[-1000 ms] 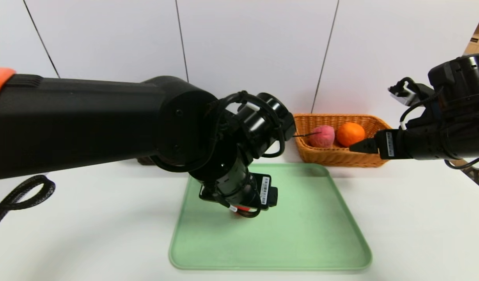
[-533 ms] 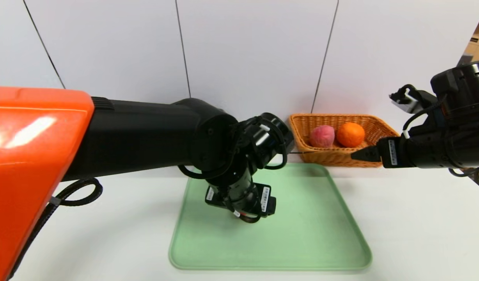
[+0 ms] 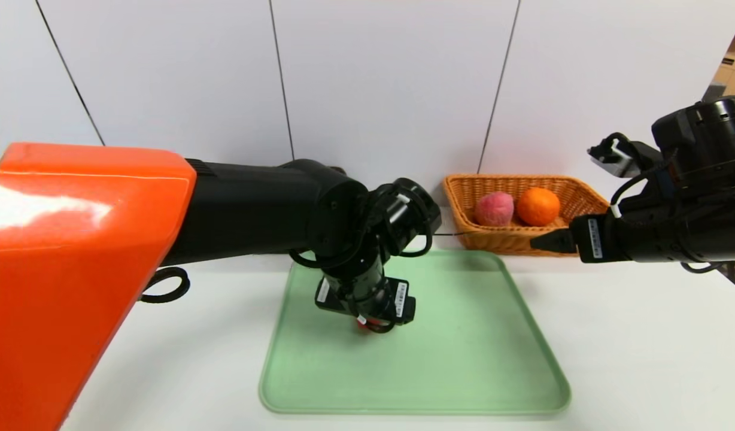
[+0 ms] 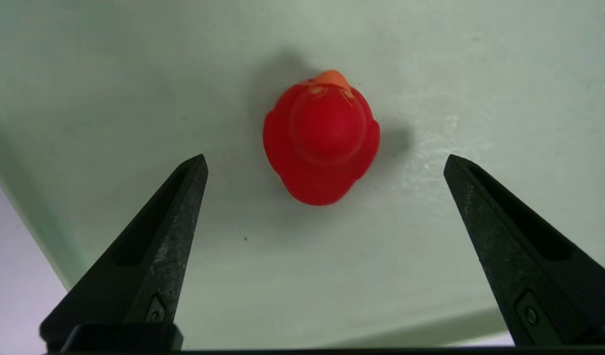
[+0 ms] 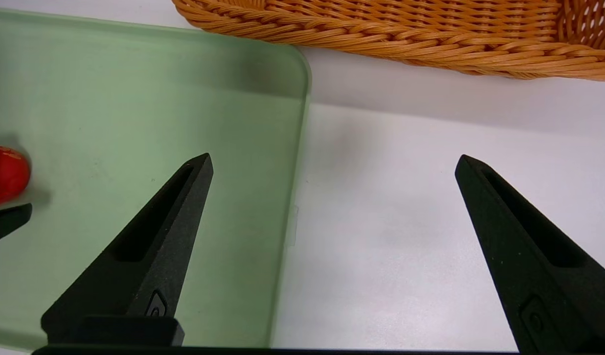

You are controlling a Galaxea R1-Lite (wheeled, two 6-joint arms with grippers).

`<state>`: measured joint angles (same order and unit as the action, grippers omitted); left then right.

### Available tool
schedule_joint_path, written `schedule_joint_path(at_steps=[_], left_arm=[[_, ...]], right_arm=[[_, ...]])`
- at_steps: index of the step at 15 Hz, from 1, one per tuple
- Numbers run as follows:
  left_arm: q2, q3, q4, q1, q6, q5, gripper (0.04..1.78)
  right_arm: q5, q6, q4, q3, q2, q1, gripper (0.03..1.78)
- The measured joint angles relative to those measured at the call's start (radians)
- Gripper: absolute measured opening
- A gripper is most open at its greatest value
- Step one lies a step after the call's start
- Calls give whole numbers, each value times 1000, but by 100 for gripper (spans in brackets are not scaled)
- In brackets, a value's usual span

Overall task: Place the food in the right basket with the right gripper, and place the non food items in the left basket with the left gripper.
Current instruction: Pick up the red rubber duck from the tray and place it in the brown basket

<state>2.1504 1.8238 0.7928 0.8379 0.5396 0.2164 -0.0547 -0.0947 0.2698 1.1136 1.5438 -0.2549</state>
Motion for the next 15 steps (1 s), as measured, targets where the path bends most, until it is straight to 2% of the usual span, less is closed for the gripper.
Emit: schedule_joint_path(at_steps=[9,12,15], left_arm=[[69,57,-1,-20,-29,-4,169],[89,77,0,-21,-24,-5,169],[98,89,3,-22,-25,-6,169]], right_arm=[[0,-1,-4,-8,14,-11,170],[0,-1,-60,-22,25,-11,170],[1,1,-74,-27,38,-10,170]])
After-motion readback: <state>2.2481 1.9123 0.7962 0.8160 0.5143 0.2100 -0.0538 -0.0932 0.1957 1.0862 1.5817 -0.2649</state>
